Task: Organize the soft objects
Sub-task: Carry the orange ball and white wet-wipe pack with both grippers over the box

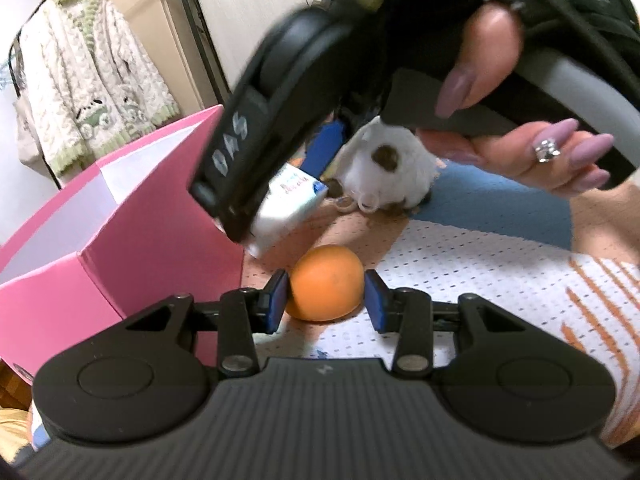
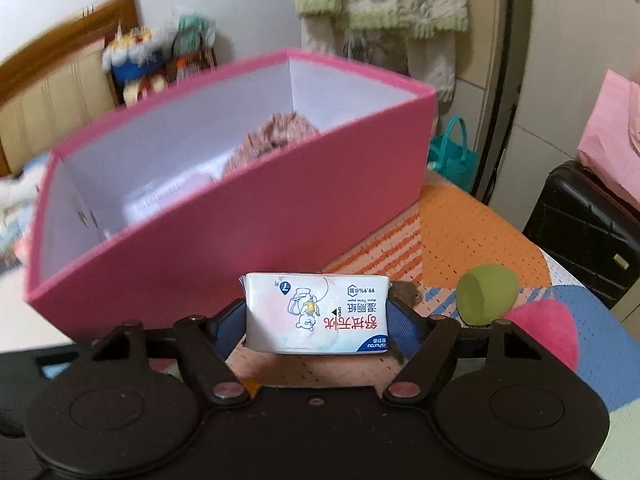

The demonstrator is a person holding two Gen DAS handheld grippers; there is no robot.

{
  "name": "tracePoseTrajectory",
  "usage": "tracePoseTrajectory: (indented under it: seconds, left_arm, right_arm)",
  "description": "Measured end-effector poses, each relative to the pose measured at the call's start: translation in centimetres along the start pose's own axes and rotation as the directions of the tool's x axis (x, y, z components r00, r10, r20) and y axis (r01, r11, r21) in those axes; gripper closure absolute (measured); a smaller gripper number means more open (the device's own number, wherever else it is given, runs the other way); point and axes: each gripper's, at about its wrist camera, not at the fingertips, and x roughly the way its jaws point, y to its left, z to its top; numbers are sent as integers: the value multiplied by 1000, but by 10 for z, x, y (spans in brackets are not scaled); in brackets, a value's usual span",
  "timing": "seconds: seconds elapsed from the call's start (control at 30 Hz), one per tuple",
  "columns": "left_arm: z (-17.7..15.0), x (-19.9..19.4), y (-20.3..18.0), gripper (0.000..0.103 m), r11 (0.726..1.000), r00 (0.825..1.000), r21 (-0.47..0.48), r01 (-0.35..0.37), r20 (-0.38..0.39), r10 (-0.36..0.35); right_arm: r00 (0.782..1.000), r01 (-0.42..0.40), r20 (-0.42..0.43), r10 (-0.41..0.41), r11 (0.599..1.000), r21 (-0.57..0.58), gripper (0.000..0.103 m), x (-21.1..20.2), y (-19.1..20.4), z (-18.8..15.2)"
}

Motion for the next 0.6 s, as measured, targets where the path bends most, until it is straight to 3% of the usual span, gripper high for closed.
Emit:
tracePoseTrajectory:
  seconds: [0.3, 0.6]
  left_arm:
    - [0, -4, 20, 63, 992, 995, -82, 99, -27, -101]
    - [-5, -12, 40, 63, 984, 988, -106, 143, -36, -147]
  right_arm:
    - [991, -98, 98, 87, 988, 116, 24, -33, 1, -15]
    - [994, -69, 102, 50, 979, 191, 24, -63, 4, -55]
